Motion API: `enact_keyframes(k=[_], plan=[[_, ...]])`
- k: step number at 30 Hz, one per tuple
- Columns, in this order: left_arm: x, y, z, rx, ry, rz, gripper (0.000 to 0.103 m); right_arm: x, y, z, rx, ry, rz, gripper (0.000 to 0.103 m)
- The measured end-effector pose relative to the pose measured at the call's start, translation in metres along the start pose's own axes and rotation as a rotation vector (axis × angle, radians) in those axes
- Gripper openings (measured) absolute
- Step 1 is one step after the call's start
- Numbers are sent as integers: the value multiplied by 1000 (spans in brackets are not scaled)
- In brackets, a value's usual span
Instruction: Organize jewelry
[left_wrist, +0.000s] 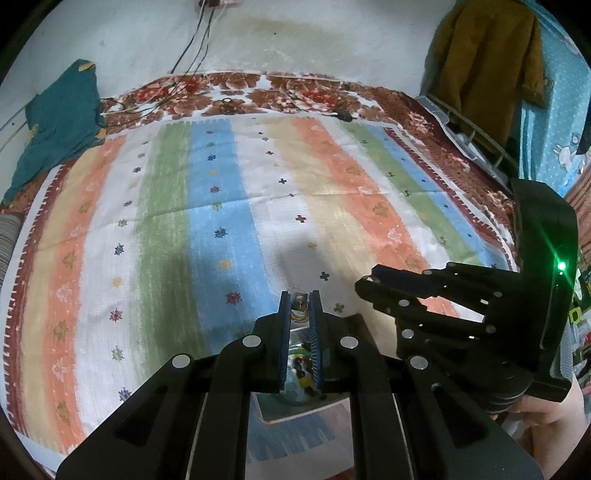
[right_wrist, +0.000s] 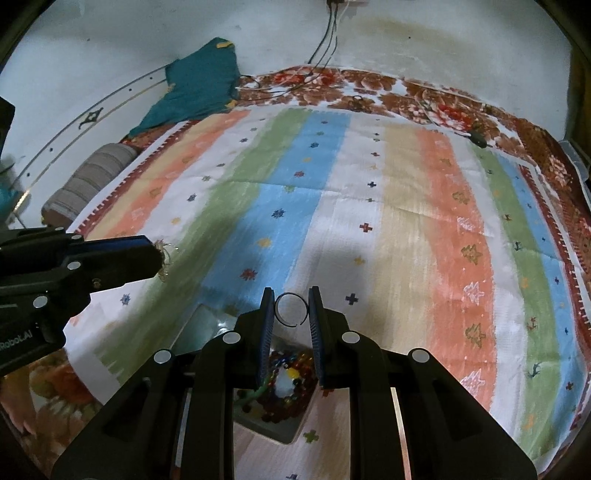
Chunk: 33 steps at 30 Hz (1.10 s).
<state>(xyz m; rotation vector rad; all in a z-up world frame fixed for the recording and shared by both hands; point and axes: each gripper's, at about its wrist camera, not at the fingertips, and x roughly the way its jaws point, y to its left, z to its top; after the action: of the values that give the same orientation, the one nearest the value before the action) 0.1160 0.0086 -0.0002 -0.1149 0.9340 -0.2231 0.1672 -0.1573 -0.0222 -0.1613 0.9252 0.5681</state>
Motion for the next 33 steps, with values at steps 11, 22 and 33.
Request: enact_keyframes(k=[11, 22, 33], plan=[[-2, -10, -13, -3, 18, -13, 10, -2, 9, -14, -1, 37, 50, 19], [-11, 2, -22, -60, 13, -1, 19, -13, 8, -23, 2, 36, 44, 42], [-29, 5, -45, -72, -5, 0, 34, -39, 4, -42, -6, -3, 42, 55]])
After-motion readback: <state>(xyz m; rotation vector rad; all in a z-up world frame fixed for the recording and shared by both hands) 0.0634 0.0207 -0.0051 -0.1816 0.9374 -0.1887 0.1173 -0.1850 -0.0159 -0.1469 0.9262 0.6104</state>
